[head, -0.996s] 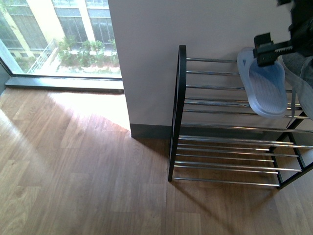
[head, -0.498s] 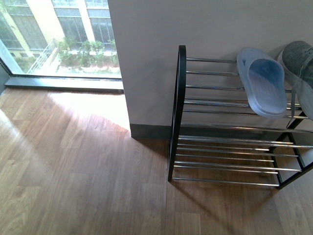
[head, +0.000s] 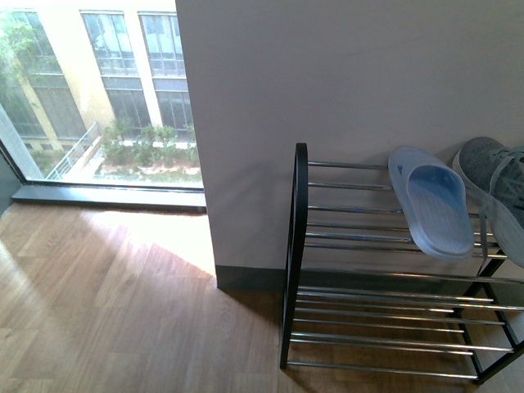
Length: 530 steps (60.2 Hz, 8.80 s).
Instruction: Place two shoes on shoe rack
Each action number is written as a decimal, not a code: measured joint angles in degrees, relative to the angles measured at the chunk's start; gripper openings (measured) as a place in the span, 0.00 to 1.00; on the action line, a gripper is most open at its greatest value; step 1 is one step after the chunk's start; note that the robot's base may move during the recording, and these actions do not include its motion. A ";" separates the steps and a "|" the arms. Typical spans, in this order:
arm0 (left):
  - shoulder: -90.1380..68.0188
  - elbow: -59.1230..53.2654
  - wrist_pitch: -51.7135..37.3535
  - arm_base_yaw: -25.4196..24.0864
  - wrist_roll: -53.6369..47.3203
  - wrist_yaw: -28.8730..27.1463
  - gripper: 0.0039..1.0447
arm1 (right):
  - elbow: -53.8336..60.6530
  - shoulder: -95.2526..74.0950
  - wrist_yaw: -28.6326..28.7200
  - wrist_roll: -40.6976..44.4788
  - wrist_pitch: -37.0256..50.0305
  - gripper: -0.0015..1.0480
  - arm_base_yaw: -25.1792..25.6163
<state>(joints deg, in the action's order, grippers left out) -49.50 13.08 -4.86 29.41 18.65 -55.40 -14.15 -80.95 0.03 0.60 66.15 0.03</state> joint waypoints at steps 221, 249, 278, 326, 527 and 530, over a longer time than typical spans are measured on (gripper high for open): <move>-91.58 95.17 22.12 1.14 -4.74 39.08 0.02 | 13.03 80.70 -0.20 -0.17 -66.18 0.91 -0.02; -88.41 90.68 17.07 1.36 -6.95 42.16 0.72 | 13.03 80.70 -0.17 -0.20 -66.18 0.91 -0.02; -58.77 35.50 -58.16 -8.15 -17.38 33.64 0.34 | 13.05 80.70 -0.17 -0.17 -66.18 0.91 -0.02; -22.56 -4.13 -57.55 -22.16 -18.05 48.24 0.01 | 13.03 80.70 -0.17 -0.17 -66.18 0.91 -0.02; 48.61 -12.28 4.87 -29.22 -18.40 55.39 0.91 | 13.03 80.76 -0.02 -0.31 -66.18 0.91 -0.02; 48.61 -12.28 4.87 -29.22 -18.40 55.41 0.91 | 13.03 80.76 -0.04 -0.33 -66.18 0.91 -0.02</move>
<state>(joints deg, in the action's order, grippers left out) -0.89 0.80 0.01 0.19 0.25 0.01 -1.13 -0.19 -0.01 0.27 -0.03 0.01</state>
